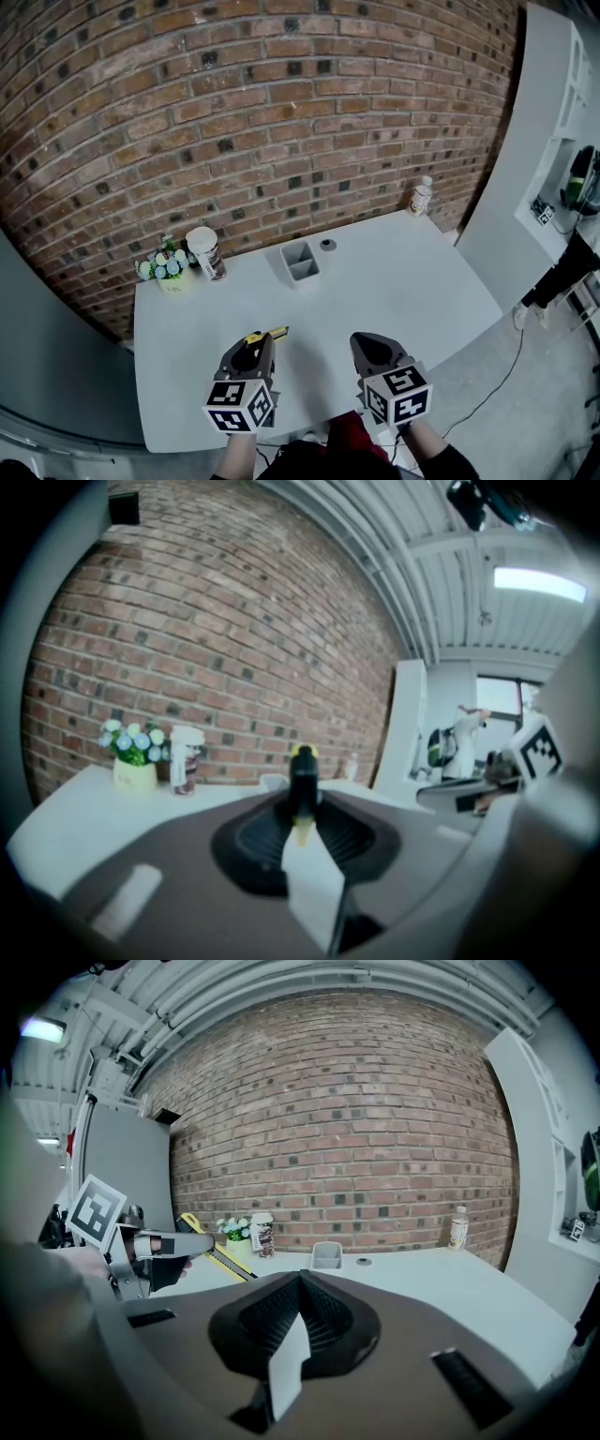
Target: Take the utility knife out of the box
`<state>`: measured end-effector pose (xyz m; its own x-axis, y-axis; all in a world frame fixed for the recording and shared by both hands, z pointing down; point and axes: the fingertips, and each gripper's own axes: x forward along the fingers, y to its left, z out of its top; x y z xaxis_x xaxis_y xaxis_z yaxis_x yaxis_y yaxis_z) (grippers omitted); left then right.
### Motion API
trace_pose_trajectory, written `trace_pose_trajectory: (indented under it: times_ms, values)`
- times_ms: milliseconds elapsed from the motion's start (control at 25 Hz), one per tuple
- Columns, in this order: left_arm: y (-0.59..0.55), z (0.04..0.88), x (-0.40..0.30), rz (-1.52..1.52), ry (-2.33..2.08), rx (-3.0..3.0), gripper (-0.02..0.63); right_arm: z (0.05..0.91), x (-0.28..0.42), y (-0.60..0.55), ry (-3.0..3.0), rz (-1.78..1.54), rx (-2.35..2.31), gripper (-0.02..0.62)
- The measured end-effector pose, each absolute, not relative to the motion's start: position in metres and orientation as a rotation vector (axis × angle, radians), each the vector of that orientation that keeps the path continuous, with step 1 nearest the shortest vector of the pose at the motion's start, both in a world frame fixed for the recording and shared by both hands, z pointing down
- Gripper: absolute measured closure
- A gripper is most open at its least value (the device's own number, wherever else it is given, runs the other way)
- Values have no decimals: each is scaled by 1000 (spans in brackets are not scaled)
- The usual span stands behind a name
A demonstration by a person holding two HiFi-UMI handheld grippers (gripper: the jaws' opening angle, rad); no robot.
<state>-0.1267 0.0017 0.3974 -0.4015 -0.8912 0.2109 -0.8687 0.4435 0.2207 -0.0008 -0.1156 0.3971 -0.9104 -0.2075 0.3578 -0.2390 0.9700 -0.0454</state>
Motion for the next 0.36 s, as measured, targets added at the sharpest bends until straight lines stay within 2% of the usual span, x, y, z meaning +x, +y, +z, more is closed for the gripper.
trace_pose_trajectory:
  times_ms: [360]
  values:
    - [12, 394, -123, -106, -2406, 1534, 532, 397, 6, -105, -2768, 118, 337, 588]
